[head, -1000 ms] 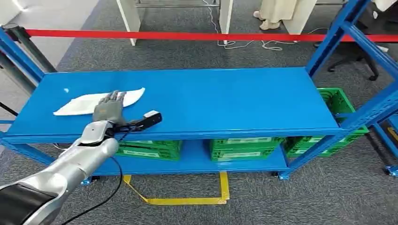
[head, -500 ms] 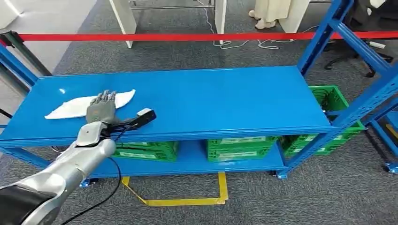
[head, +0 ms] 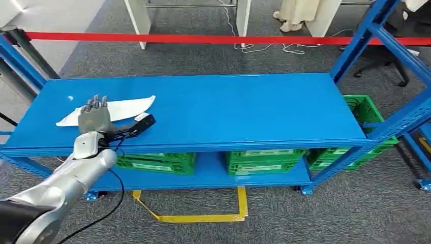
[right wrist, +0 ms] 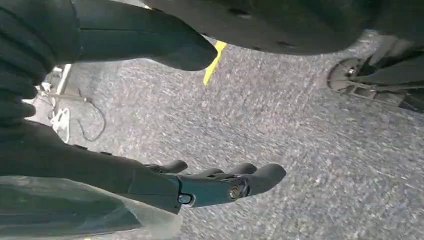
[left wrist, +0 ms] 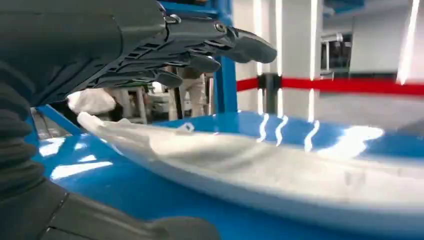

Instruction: Take the parts from the cabinet and place them on the table.

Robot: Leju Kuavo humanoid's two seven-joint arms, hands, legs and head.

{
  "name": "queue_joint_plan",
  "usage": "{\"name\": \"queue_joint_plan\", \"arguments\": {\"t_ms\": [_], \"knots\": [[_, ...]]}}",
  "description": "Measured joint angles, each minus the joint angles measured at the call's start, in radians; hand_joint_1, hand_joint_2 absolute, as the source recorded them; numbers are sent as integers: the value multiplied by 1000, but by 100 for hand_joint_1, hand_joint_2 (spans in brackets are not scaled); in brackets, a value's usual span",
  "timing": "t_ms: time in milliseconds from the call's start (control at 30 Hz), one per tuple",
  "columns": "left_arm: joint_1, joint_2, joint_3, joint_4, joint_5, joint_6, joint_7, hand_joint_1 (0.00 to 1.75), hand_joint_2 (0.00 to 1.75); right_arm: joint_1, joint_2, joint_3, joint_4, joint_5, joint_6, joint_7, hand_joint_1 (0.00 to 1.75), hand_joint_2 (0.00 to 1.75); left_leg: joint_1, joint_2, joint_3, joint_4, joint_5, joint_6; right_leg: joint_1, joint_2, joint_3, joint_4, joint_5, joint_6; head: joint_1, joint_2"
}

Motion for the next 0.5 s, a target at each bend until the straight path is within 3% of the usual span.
{"name": "queue_joint_plan", "arguments": {"t_ms": [67, 133, 167, 200, 300, 333, 367, 400, 467, 500], "knots": [[-9, 10, 0, 20, -27, -52, 23, 0, 175, 0, 0, -4, 0, 0, -1, -3, 0, 175, 2, 0, -3, 1, 4, -9, 1, 6, -6, -1, 1, -8, -3, 0], [-10, 20, 0, 28, -43, -50, 38, 0, 175, 2, 0, -10, 0, 3, -2, -5, 0, 175, 4, 1, -1, 0, 2, -18, -2, 6, -3, -5, 6, -21, -2, 0], [-11, 24, 0, 31, -50, -47, 45, 0, 175, 2, 0, -11, 0, 4, -3, -6, 0, 175, 6, 2, -5, 14, -13, -24, -5, 5, -1, -7, 8, -27, -3, 0], [-15, 30, 0, 35, -58, -48, 51, 0, 175, 0, 1, -12, 0, 6, -4, -8, 0, 175, 6, 2, -25, 61, -44, -29, -5, 5, 0, -7, 6, -34, -7, 0], [-19, 47, 0, 51, -81, -59, 68, 0, 175, 0, 2, -17, 0, 6, -4, -8, 0, 175, 7, 2, -128, 291, -138, -36, -4, 7, 2, -6, 4, -39, -6, 0], [-19, 50, 0, 56, -85, -64, 68, 0, 175, 0, 2, -18, 0, 6, -4, -8, 0, 175, 7, 2, -140, 312, -135, -36, -4, 7, 3, -6, 4, -40, -6, 0], [-19, 54, 0, 60, -86, -73, 68, 0, 175, 1, 2, -19, 0, 6, -4, -8, 0, 175, 7, 2, -132, 290, -110, -34, -4, 7, 4, -6, 4, -39, -6, 0], [-20, 57, 0, 63, -87, -83, 68, 0, 175, 1, 2, -19, 0, 6, -3, -7, 0, 175, 7, 2, -106, 227, -67, -31, -4, 7, 6, -6, 2, -39, -6, 0], [-23, 63, 0, 65, -93, -103, 70, 0, 175, 0, 3, -19, 0, 6, -2, -6, 0, 175, 7, 2, -25, 51, 22, -21, -4, 7, 11, -6, -1, -35, -6, 0], [-26, 67, -1, 67, -98, -112, 72, 0, 175, 0, 3, -20, 0, 6, 0, -7, 0, 175, 3, 2, -5, 18, 9, -19, 0, 8, 9, -5, -3, -32, -5, 0]]}}
